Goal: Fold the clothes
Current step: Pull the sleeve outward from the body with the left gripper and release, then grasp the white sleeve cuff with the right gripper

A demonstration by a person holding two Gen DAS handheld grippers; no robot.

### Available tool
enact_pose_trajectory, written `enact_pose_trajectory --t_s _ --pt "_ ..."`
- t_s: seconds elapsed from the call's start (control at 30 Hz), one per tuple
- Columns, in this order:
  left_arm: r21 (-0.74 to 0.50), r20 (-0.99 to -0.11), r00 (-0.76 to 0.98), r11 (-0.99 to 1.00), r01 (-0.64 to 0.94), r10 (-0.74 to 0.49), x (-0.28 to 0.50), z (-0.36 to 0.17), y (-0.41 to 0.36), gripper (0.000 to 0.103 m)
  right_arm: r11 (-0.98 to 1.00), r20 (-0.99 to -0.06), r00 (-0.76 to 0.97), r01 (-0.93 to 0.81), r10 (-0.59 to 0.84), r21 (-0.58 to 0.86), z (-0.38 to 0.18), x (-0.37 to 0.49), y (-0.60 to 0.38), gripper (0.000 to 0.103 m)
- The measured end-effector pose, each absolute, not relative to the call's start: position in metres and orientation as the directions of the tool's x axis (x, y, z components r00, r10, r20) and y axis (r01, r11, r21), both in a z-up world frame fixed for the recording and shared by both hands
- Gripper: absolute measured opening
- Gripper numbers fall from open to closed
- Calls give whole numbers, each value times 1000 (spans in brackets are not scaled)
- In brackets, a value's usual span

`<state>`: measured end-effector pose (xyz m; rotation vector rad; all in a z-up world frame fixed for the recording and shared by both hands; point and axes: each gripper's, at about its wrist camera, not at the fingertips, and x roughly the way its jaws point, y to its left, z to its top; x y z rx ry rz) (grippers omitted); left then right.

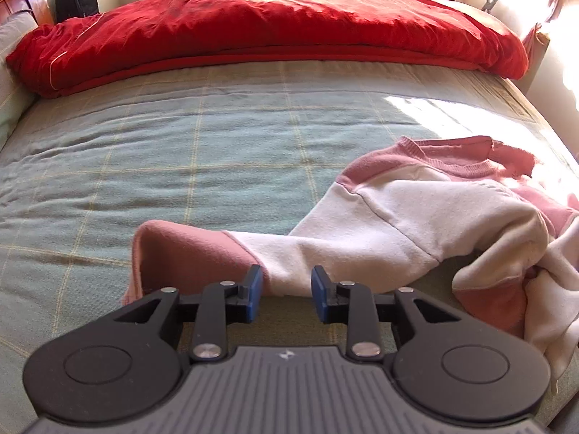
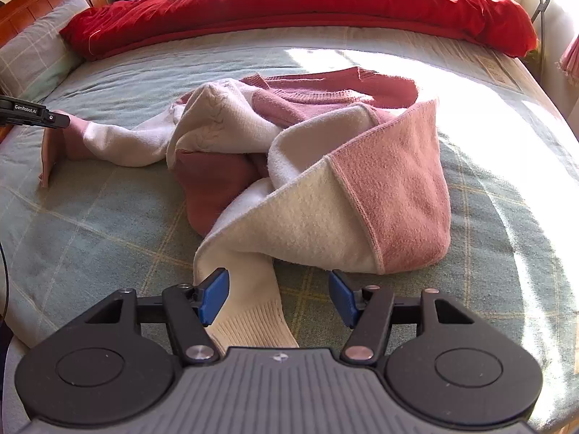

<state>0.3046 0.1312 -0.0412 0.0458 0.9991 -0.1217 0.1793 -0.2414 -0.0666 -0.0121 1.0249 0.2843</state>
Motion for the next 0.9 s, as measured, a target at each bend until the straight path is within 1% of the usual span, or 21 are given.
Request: enact_pose_trajectory --t_s 0.1,0.13,0.23,0.3,0.33,0.37,0.47,0.5,0.63,0.67,0.73,0.77,0.8,0.9 --pt "3 -851 516 982 190 -97 295 -53 102 33 963 -841 489 -235 233 130 -65 178 -243 65" --pt "19 -857 506 976 219 -97 290 -60 89 36 963 -840 489 -234 235 133 -65 178 -243 65" --pt "70 -854 512 954 293 -94 268 -71 57 39 961 -837 490 -233 245 145 -63 177 -245 65" --pt "84 -848 519 939 332 -108 253 -76 37 44 959 -835 487 -237 257 157 -62 176 -244 65" --pt "83 -844 523 934 348 -120 247 -77 29 48 957 -834 484 -241 265 164 -62 175 -243 65" --pt "75 -839 526 928 364 -139 239 -78 20 51 954 -832 482 -247 274 171 -61 175 -242 65" --pt "46 -828 528 916 399 -188 219 -79 -3 54 945 -830 473 -270 296 183 -60 174 -234 66" --pt "34 -825 527 914 404 -202 213 -80 -10 55 943 -832 467 -279 299 182 -61 174 -230 67" --pt "-40 -823 506 916 398 -256 198 -82 -23 56 937 -840 452 -306 301 171 -71 179 -214 67" --pt "-58 -822 502 917 394 -268 194 -83 -25 56 936 -841 449 -309 301 169 -73 181 -212 64" --pt "-66 -821 502 918 390 -272 188 -81 -25 56 937 -845 447 -309 293 162 -78 184 -207 51" --pt "-68 -819 504 918 390 -275 185 -80 -24 56 937 -847 447 -313 290 156 -80 185 -205 22" --pt "-70 -817 506 918 390 -277 182 -79 -24 56 939 -847 449 -312 283 147 -80 185 -205 5" --pt "-61 -814 516 922 382 -268 176 -77 -19 57 948 -850 464 -298 249 115 -81 184 -205 5"
